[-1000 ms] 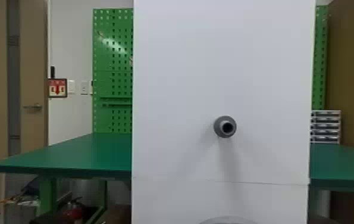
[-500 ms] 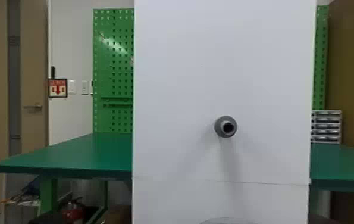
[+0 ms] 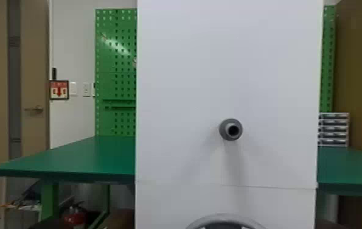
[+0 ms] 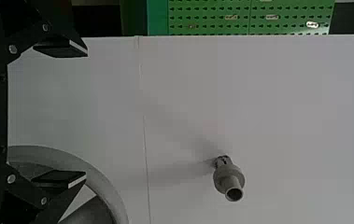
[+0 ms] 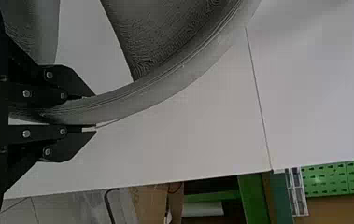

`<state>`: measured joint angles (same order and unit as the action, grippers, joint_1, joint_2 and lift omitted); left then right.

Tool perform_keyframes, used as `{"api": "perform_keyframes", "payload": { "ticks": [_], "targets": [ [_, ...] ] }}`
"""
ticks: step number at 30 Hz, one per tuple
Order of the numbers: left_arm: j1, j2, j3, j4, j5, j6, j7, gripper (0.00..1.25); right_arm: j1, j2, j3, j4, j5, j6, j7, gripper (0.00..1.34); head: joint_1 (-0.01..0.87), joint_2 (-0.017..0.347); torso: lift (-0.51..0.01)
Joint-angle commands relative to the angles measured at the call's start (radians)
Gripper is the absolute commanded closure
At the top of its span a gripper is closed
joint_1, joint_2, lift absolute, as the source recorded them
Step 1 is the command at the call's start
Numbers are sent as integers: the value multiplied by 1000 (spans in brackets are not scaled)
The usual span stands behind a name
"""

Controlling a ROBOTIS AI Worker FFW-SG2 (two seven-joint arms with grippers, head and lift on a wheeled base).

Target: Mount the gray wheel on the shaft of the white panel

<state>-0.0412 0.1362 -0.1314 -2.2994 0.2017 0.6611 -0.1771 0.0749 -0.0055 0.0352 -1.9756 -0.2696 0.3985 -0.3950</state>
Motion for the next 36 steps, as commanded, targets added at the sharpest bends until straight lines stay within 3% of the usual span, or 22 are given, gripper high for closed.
{"api": "perform_keyframes", "payload": {
  "ticks": [1, 5, 9, 16, 20, 36],
  "targets": [
    [1, 0, 1, 0, 1, 0, -1, 332, -46, -27, 19, -23, -14, 53, 1, 1168, 38, -8, -495],
    [1, 0, 1, 0, 1, 0, -1, 332, -73, -48, 23, -54, -23, 105, 1, 1168, 38, -8, -495],
    [1, 0, 1, 0, 1, 0, -1, 332, -92, -53, 25, -100, 0, 163, 1, 1168, 38, -8, -495],
    [1, 0, 3, 0, 1, 2, -1, 332, -118, -19, -1, -193, 78, 273, 1, 1168, 38, -8, -495],
    [6, 0, 3, 0, -2, 0, -1, 332, -136, -13, -6, -240, 102, 332, 1, 1167, 38, -8, -495],
    [6, 6, 3, 0, -5, 3, -1, 332, -242, -68, -77, -350, -11, 565, 64, 1167, 38, -8, -495]
  ]
}}
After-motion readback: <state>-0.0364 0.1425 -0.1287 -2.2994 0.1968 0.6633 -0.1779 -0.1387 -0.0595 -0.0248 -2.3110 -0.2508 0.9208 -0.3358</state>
